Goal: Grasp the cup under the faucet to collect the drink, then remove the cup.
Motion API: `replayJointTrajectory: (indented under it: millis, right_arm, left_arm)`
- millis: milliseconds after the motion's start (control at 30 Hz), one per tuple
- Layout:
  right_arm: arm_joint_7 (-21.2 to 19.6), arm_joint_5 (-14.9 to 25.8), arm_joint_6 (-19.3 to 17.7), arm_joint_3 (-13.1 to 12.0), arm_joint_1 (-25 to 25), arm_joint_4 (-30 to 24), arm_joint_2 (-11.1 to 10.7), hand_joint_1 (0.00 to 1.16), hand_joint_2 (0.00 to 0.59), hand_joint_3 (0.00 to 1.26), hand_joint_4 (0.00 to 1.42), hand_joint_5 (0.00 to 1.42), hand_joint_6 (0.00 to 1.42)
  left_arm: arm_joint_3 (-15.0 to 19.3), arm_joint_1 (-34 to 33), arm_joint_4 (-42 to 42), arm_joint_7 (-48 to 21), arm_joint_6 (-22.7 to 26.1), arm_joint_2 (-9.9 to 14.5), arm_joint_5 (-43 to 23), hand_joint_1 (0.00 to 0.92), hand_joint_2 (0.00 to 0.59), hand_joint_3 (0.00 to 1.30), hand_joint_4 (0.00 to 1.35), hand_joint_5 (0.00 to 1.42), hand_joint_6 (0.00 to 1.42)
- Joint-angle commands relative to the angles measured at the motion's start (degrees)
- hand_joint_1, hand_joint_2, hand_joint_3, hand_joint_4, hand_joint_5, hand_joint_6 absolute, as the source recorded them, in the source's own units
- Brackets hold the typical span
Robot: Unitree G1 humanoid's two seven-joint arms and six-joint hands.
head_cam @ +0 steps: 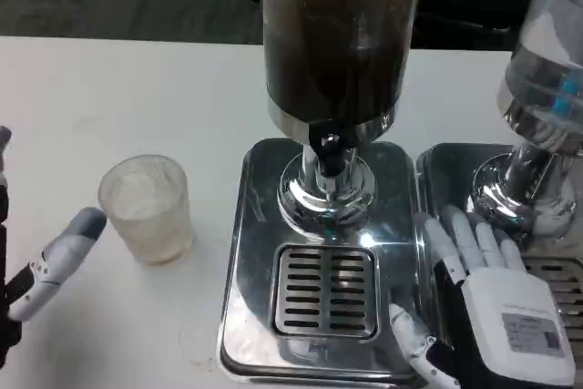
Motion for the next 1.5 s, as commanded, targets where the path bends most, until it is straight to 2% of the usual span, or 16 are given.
replayJointTrajectory:
  millis: [33,267,600,700,833,1100,1267,1400,1500]
  right_arm:
    - [-1.15,-0.29,0.55,0.13,0.06,0.45,0.24,0.14,0.472,0.10,0.00,0.00,0.00]
    - [-1.41,-0.09,0.97,0.26,0.25,0.40,0.56,0.15,0.480,0.10,0.00,0.00,0.00]
    - [-0.79,0.23,0.88,0.28,-0.18,0.43,0.28,0.15,0.483,0.10,0.00,0.00,0.00]
    - [-0.55,0.30,0.84,0.41,-0.48,0.58,0.30,0.15,0.483,0.10,0.00,0.00,0.00]
    - [-0.26,0.49,0.87,0.51,-0.80,0.75,0.33,0.15,0.483,0.10,0.00,0.00,0.00]
    - [-0.59,0.46,1.56,0.97,-0.04,0.21,0.78,0.17,0.477,0.10,0.00,0.00,0.04]
    - [-0.86,0.22,1.95,1.24,0.61,-0.05,1.02,0.18,0.477,0.10,0.00,0.01,0.05]
    - [-1.05,0.09,2.13,1.33,0.99,-0.24,1.20,0.18,0.477,0.10,0.00,0.01,0.05]
    - [-1.06,0.07,2.45,1.40,1.45,-0.56,1.46,0.19,0.477,0.10,0.00,0.01,0.07]
  left_arm:
    - [-1.65,-4.08,8.26,-5.89,-2.65,1.35,-3.55,0.000,0.030,0.00,0.00,0.00,0.00]
    - [-3.73,-9.08,19.06,-12.54,-8.11,2.39,-6.89,0.000,0.000,0.00,0.00,0.00,0.00]
    - [-5.75,-16.20,30.33,-11.97,-11.35,1.92,-6.04,0.001,0.000,0.00,0.00,0.00,0.00]
    - [-7.05,-19.26,33.52,-10.97,-12.47,1.37,-5.31,0.078,0.007,0.00,0.00,0.00,0.00]
    - [-9.06,-22.53,36.93,-10.14,-13.20,0.52,-4.61,0.136,0.016,0.00,0.00,0.00,0.00]
    - [-11.71,-26.27,41.44,-8.15,-14.25,0.15,-3.29,0.295,0.042,0.00,0.00,0.00,0.00]
    - [-12.54,-27.45,42.76,-7.26,-15.23,-0.16,-3.41,0.334,0.044,0.00,0.00,0.00,0.00]
    - [-13.21,-28.07,43.47,-6.67,-15.76,-0.24,-3.12,0.392,0.052,0.00,0.00,0.05,0.04]
    - [-13.27,-28.25,43.82,-6.53,-16.51,-0.41,-3.44,0.420,0.057,0.00,0.00,0.15,0.13]
